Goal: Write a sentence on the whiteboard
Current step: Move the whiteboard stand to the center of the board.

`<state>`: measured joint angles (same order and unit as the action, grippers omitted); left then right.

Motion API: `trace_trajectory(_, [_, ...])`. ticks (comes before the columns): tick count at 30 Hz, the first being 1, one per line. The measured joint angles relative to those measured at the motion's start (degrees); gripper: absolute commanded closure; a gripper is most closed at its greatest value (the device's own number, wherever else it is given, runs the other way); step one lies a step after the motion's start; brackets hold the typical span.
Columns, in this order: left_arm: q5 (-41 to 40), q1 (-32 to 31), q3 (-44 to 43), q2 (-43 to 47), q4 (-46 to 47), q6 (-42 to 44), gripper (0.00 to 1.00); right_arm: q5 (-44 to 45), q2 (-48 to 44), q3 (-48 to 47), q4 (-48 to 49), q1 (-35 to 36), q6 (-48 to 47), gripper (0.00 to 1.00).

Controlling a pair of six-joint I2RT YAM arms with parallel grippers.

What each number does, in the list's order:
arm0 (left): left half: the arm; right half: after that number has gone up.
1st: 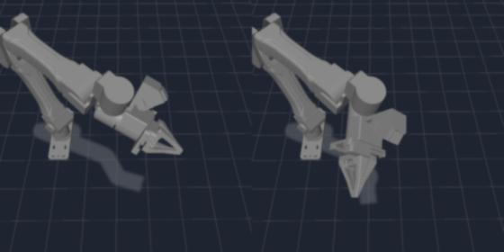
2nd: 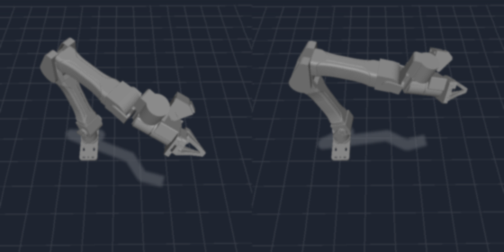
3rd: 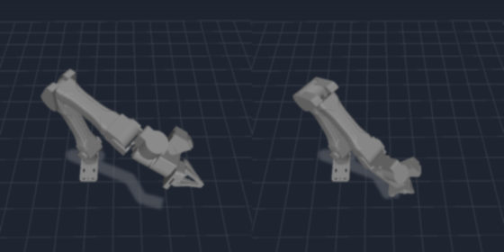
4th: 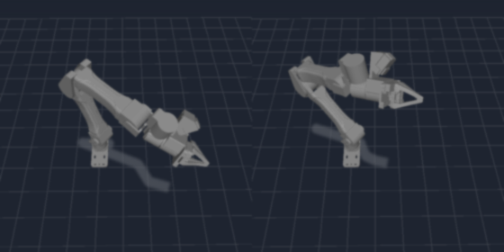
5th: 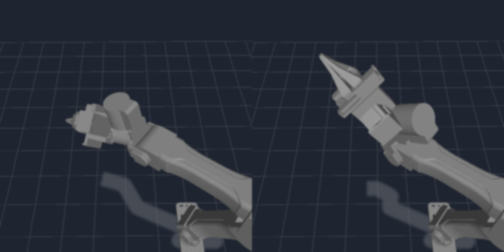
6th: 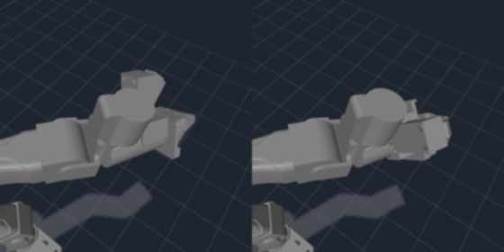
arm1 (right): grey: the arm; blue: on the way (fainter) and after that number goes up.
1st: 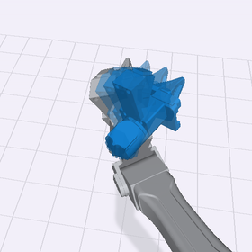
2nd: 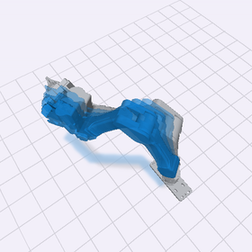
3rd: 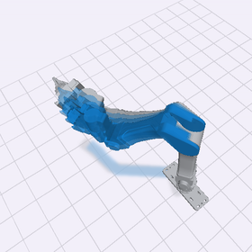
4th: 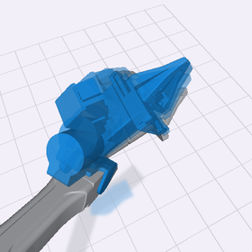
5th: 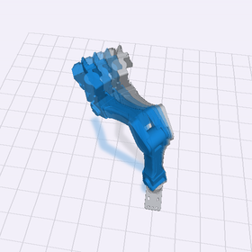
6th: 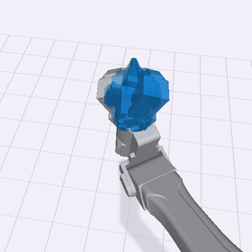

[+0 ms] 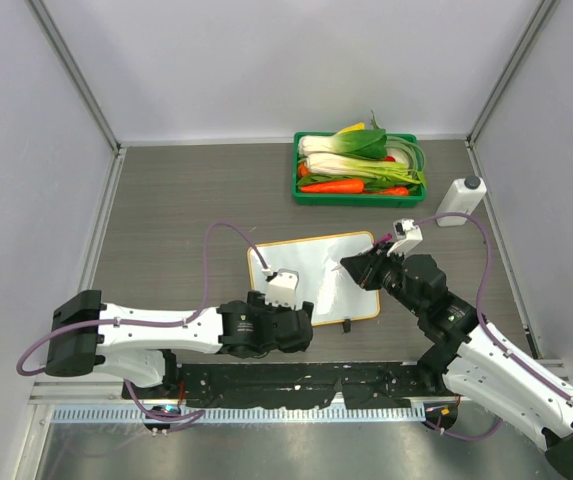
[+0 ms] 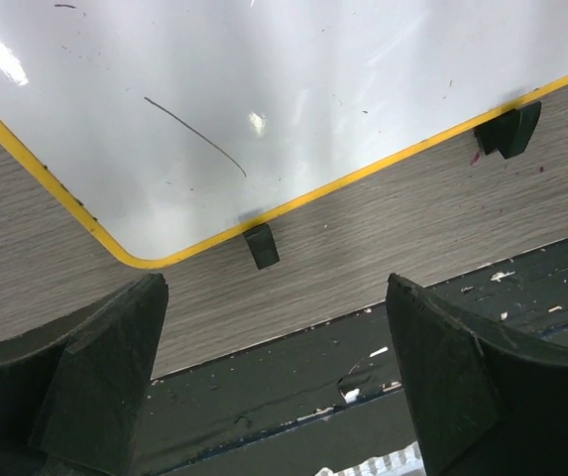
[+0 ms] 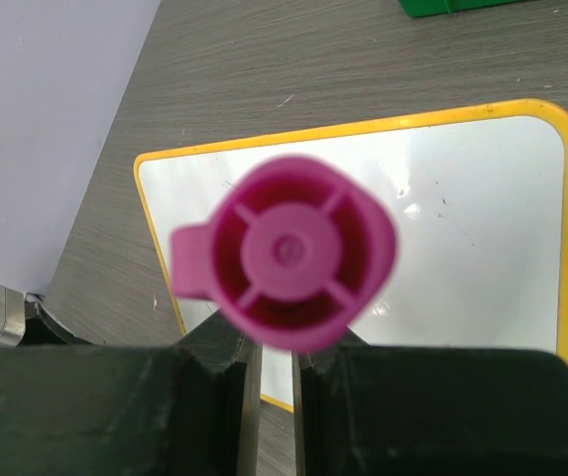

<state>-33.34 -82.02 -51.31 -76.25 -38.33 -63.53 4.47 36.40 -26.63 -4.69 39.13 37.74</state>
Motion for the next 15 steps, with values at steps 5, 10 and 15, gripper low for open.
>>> trace_trajectory(5, [0.57, 0.66, 0.0, 0.04, 1.07, 1.53, 0.03, -0.13, 0.0, 0.0, 0.02, 0.0, -0.07, 0.99])
trace_trajectory(10, [2.75, 2.78, 0.11, 1.49, 2.51, 3.61, 0.03, -0.13, -0.02, 0.0, 0.0, 0.0, -0.09, 0.99])
trace_trajectory(15, [6.23, 7.23, 1.46, 5.77, 5.01, 5.79, 0.03, -0.13, -0.02, 0.0, -0.04, 0.0, -0.11, 0.99])
